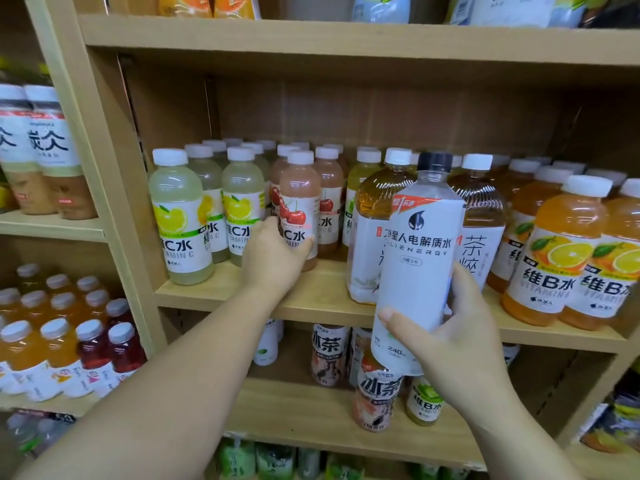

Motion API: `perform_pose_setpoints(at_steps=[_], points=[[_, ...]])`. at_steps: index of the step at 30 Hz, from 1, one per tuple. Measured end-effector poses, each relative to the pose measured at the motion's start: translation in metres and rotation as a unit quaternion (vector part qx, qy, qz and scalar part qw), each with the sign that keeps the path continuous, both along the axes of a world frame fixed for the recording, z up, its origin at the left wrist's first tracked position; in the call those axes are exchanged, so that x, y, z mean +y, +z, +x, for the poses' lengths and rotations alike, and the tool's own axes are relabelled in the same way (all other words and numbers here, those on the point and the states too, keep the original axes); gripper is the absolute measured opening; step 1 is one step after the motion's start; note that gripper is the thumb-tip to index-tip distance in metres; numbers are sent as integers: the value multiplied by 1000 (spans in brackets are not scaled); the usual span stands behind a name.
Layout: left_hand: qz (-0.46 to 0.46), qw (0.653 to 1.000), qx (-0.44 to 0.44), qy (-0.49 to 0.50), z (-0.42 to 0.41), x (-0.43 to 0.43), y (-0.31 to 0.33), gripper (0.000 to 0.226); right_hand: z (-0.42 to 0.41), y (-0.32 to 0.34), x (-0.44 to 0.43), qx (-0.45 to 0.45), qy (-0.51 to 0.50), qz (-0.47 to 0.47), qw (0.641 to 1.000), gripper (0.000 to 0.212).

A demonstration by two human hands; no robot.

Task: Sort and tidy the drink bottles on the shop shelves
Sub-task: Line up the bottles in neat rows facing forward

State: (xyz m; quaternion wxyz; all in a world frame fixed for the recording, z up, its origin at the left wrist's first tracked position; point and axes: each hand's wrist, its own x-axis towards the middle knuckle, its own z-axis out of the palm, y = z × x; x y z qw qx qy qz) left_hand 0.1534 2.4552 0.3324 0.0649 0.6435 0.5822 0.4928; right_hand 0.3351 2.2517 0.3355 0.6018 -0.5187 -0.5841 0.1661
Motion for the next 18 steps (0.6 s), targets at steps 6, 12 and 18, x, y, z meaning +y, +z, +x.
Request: perform_pose_setpoints(at_steps=[6,12,18], points=[[-13,999,-52,12,8,-2,2,62,0,1,-1,-6,-6,1,1000,61],[-8,998,-38,55,6,-6,3,65,0,-2,1,-17,-5,0,1000,58],[1,995,-26,93,4,-7,4,61,0,-8,6,-21,-4,-18,1000,58]])
